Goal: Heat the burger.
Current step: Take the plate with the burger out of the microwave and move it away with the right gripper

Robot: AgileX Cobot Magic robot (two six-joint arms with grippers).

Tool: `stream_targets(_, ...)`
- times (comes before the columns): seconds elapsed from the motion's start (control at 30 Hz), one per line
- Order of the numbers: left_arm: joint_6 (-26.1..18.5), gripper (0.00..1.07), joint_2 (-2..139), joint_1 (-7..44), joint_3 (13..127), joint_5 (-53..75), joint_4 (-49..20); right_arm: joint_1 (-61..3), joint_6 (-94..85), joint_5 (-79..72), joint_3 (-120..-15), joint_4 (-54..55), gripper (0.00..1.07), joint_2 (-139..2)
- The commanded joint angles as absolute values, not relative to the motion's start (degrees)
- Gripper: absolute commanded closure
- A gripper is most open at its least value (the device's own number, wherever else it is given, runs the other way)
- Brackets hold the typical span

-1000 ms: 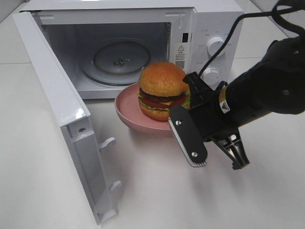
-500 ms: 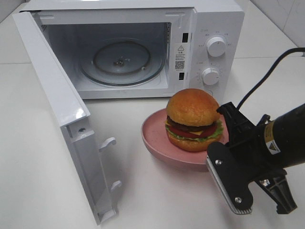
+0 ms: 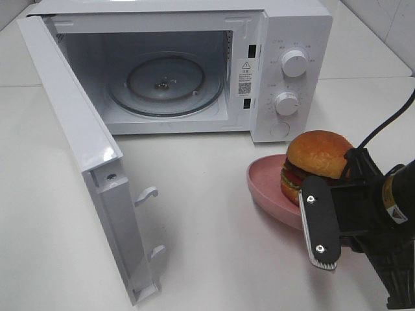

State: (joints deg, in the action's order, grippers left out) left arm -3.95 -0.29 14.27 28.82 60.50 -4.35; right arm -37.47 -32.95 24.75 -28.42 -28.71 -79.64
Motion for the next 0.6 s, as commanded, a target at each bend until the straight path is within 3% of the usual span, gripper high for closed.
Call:
stream_targets(0.03, -3.7, 1.06, -1.4, 14.2, 28.7, 59.6, -4.6, -36.8, -25.3, 24.8, -28.7, -33.1, 1.07, -78.7)
stream_targets(0.17, -3.7, 1.06, -1.4, 14.2, 28.7, 59.6, -4.6, -31.2, -15.5, 24.8, -28.7, -33.7, 1.07, -79.0)
stream_targets(0.6, -3.7, 1.06, -1.4, 14.2, 28.7, 59.6, -4.6, -16.2, -10.2, 22.2, -30.7, -33.9, 1.07, -81.6)
